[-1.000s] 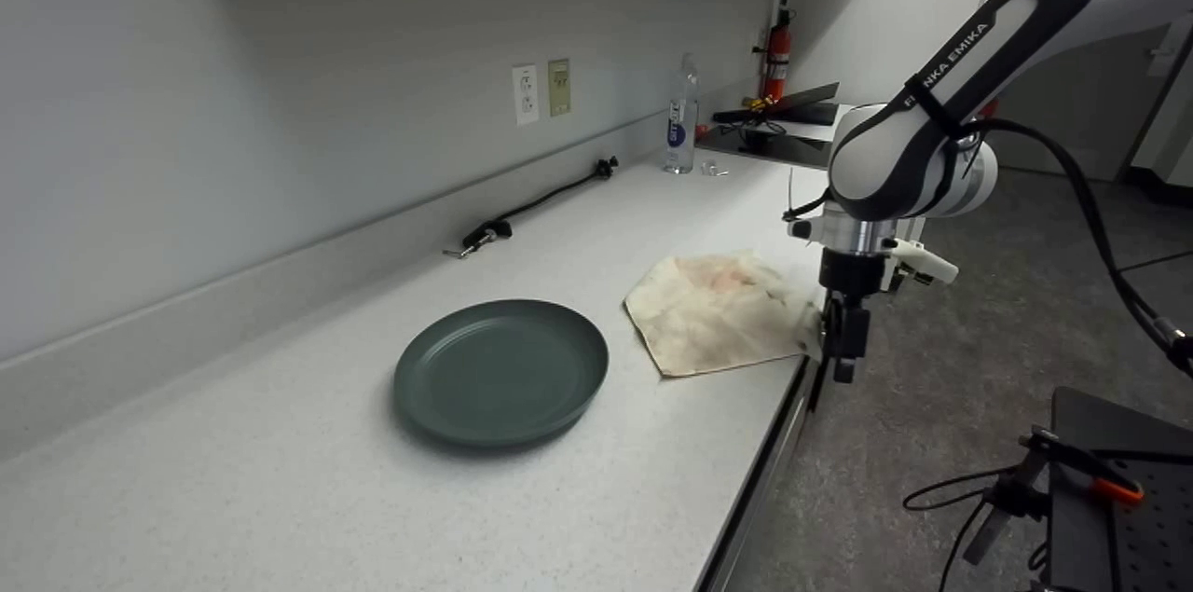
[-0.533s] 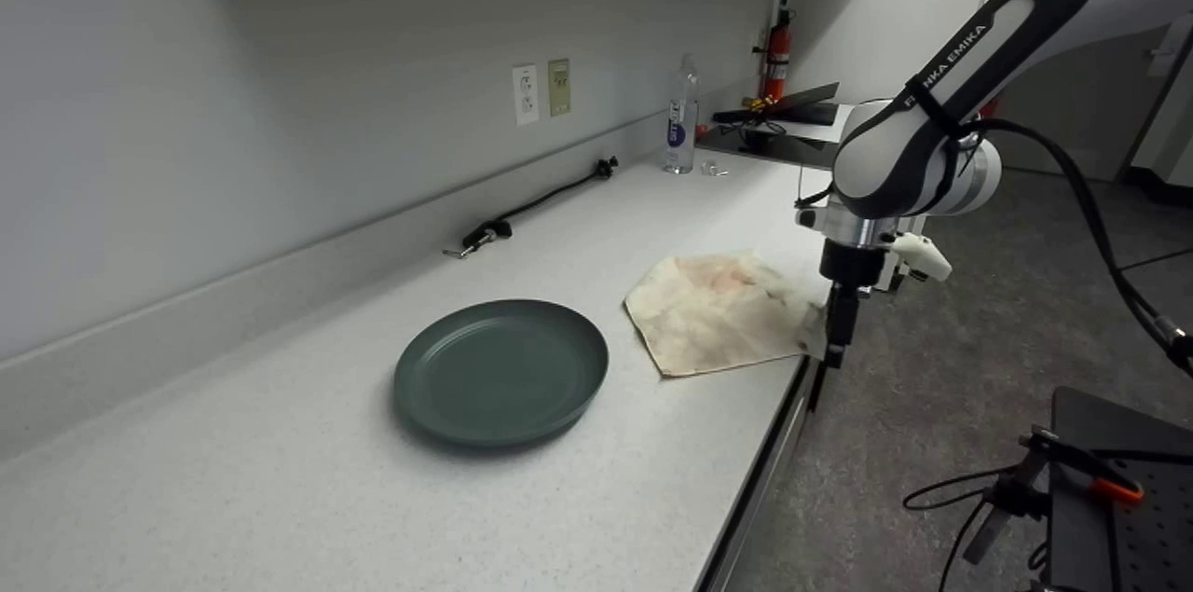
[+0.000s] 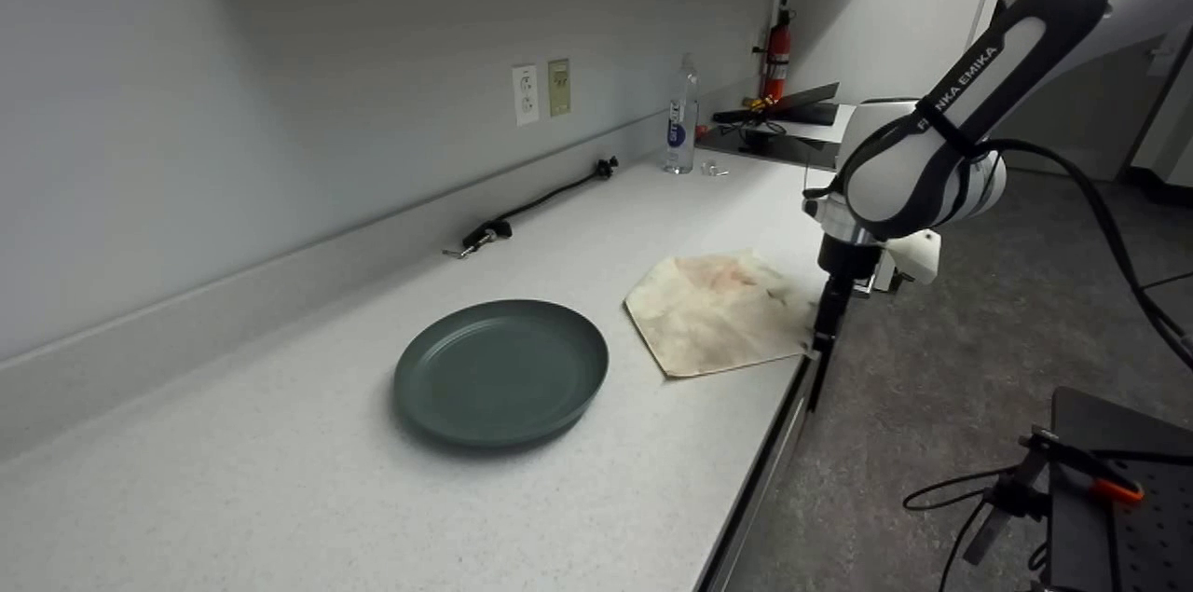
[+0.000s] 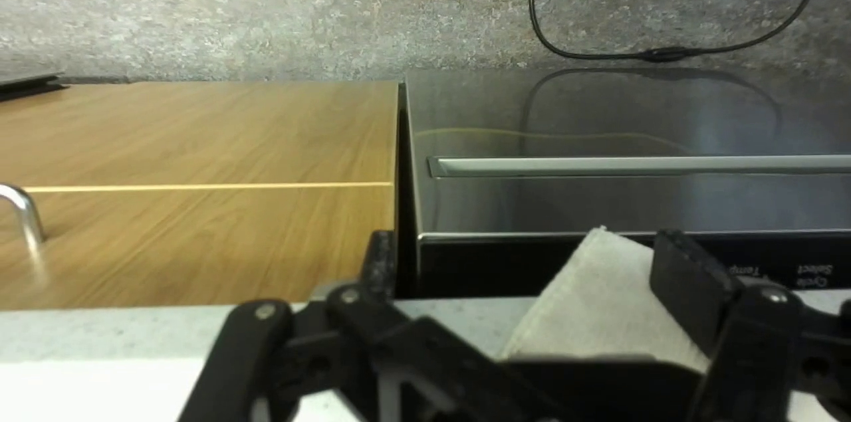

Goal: Fold the towel in two triangles

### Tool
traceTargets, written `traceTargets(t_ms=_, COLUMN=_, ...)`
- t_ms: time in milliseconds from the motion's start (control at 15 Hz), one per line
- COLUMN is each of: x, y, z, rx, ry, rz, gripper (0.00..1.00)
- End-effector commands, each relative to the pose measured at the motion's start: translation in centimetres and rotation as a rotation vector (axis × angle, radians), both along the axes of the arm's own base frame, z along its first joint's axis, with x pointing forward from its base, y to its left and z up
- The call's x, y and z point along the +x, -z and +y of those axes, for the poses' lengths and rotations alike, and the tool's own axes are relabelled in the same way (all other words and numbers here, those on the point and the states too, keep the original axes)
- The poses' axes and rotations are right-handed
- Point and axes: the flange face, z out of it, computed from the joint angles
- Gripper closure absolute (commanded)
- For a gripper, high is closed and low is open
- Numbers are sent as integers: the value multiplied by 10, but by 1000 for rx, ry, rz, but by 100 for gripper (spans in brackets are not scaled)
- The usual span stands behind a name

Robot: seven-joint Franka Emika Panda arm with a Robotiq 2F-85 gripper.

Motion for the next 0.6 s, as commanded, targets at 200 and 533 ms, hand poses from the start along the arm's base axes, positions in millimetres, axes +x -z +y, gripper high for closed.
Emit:
traceTargets(t_ms=200, x=3, y=5, z=19, rx=90, ry=-105, rz=24, gripper=2)
traceTargets(t_ms=533, x=2, y=5, z=19, rx=121, ry=-115, rz=31, gripper=32)
